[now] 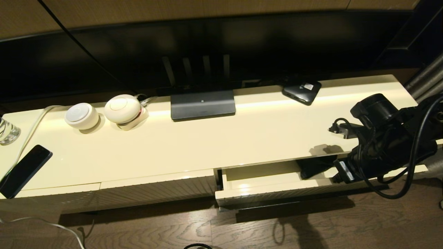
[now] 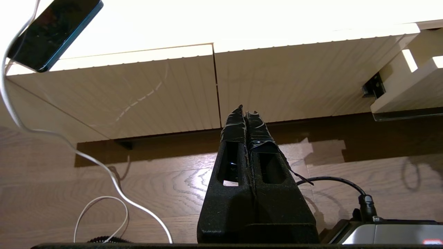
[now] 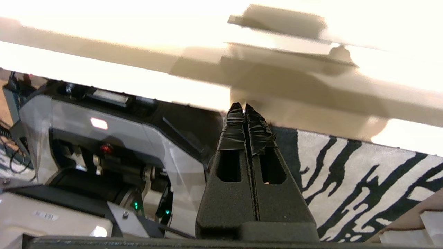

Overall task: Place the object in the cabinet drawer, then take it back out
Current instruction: Open the drawer

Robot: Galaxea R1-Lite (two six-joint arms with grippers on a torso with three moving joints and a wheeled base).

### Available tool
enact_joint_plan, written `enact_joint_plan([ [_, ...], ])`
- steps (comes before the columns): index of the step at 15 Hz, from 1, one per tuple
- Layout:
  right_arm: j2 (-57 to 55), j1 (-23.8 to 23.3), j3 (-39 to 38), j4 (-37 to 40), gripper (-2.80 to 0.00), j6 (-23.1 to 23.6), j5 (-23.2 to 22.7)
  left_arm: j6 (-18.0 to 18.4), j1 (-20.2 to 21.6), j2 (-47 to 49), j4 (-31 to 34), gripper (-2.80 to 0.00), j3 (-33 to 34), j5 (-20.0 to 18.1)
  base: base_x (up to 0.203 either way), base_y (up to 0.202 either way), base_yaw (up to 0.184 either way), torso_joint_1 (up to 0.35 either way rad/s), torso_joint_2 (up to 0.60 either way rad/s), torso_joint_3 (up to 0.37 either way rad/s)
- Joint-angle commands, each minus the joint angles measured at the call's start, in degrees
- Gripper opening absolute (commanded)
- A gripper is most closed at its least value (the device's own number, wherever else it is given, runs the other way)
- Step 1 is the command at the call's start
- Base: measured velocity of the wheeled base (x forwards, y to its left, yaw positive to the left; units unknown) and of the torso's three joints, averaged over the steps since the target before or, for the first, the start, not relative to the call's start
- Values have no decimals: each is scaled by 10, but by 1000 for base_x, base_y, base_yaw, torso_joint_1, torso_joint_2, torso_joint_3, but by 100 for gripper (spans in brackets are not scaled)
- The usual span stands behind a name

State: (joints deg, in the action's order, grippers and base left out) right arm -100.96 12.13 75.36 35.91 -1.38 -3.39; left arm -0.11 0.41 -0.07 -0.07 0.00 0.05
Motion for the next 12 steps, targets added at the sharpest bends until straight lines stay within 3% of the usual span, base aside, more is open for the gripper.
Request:
enact_joint_plan([
  [1,-6,-9,1,-8,-280,1,0,0,0,1,1,-280,2,0,0,0,0,0,0,0],
  [12,9,-18,-12,-19,-280,4,-1,0,0,1,1,-280,2,0,0,0,0,0,0,0],
])
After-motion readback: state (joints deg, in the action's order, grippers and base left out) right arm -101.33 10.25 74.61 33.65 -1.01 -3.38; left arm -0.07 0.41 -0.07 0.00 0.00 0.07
